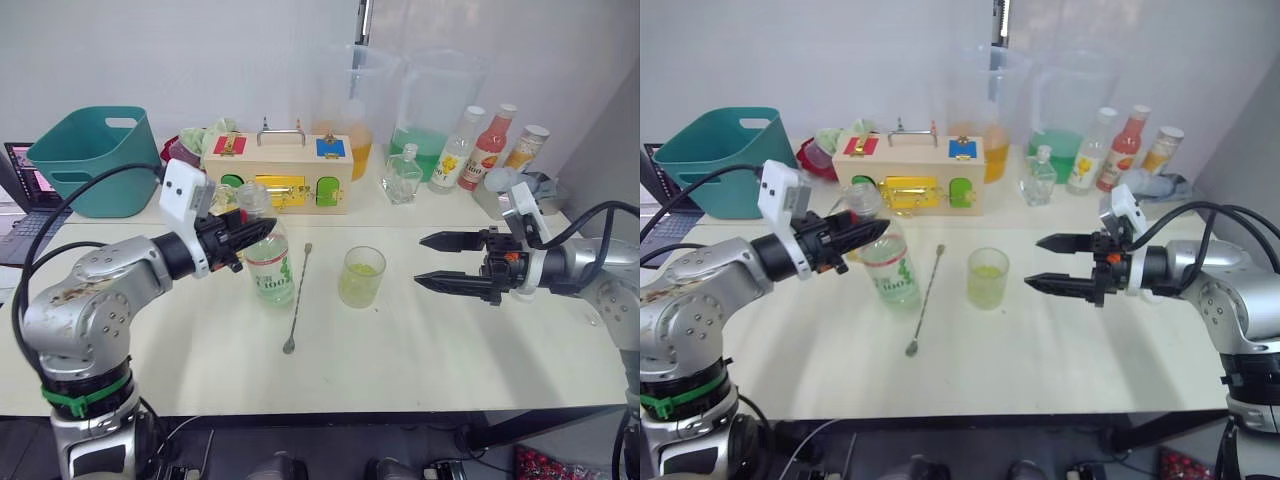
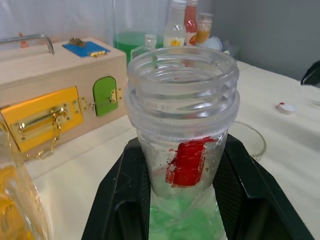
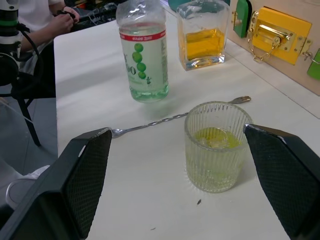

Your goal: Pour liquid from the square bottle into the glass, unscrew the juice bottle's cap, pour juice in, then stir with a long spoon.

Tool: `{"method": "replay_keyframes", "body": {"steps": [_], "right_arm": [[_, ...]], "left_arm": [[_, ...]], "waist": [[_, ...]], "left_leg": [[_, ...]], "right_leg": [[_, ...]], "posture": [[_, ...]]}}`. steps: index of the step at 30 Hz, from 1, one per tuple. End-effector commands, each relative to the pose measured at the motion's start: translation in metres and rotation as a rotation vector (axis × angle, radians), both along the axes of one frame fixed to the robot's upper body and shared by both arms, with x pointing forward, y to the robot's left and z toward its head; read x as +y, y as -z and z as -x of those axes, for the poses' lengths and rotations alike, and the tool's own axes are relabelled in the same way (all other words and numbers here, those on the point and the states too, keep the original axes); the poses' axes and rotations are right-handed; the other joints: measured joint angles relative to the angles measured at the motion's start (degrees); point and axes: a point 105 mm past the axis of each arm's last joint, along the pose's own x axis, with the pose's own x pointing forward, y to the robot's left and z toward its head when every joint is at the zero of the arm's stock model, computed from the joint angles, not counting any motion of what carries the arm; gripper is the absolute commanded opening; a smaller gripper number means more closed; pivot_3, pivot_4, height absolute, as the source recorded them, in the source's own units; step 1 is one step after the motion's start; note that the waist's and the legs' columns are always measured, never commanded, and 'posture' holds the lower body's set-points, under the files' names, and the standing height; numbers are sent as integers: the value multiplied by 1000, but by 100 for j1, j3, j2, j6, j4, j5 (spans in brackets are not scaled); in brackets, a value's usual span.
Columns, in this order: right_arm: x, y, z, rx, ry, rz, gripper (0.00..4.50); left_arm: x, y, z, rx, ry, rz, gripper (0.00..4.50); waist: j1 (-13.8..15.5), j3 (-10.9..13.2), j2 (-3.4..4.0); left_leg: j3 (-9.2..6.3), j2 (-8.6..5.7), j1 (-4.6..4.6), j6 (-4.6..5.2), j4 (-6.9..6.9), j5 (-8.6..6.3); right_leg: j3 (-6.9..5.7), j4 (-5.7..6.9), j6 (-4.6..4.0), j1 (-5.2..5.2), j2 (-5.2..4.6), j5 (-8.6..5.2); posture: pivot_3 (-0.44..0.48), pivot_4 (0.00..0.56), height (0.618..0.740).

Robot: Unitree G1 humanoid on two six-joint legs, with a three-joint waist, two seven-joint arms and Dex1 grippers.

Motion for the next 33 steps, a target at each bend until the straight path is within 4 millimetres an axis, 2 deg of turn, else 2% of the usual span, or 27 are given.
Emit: {"method": "replay_keyframes", "body": {"steps": [1,3,4,6,9,11,13,17,23,29,33], "right_arm": [[6,-4,-4,-36,-46,6,4456],[7,-4,-4,-42,-47,3,4456],[7,-4,-3,-44,-46,1,4456],[6,-4,-3,-46,-38,2,4456],[4,-4,-2,-48,-23,1,4456],[2,-3,-1,-51,2,-3,4456],[2,-3,-1,-53,14,-7,4456],[5,-3,3,-55,25,-18,4456],[8,-5,7,-58,46,-26,4456],[7,-7,8,-64,64,-26,4456],[7,-8,8,-67,71,-26,4456]], "left_arm": [[64,-14,5,-66,-243,32,1343],[90,-17,-3,-78,-344,14,1343],[97,-18,-5,-80,-367,10,1343],[102,-21,-8,-93,-369,-3,1343],[112,-27,-14,-113,-395,-14,1343],[133,-36,-28,-152,-474,5,1343],[143,-40,-37,-171,-512,18,1343],[147,-43,-57,-184,-512,45,1343],[146,-33,-89,-166,-520,-1,1343],[147,-13,-101,-115,-527,-52,1343],[146,-8,-102,-102,-522,-57,1343]], "waist": [[-60,1,-2],[-42,2,-5],[-21,2,-5],[54,2,-5],[126,1,-8],[166,0,-15],[154,0,-22],[102,-2,-24],[72,-2,-26],[59,-4,-30],[60,-4,-31]], "left_leg": [[-1,0,2,-6,-9,7],[-7,6,3,5,-15,32],[-6,11,2,-1,-20,35],[-10,6,2,-44,-31,15],[-11,-8,2,-50,-33,11],[-11,-11,1,-54,-34,9],[-11,-11,1,-56,-37,8],[-9,-10,1,-56,-42,8],[0,-9,1,-54,-44,10],[3,-6,0,-48,-44,13],[3,-6,0,-50,-42,12]], "right_leg": [[-1,1,-3,0,6,-2],[-5,5,-10,-4,22,-5],[-4,0,-13,-5,29,-6],[0,-1,-15,-6,26,-6],[-2,-6,-15,-4,1,-6],[-3,-8,-15,-4,-4,-6],[-7,-6,-16,-6,-2,-5],[-9,1,-20,-9,1,-2],[-10,3,-19,-7,8,-2],[-9,2,-19,-7,13,-1],[-8,1,-19,-8,9,-2]], "posture": [[0,150,740],[0,150,740],[0,150,740],[0,150,740],[0,150,740],[0,150,740],[0,150,740],[0,150,740],[0,150,740],[0,150,740],[0,150,740]]}}
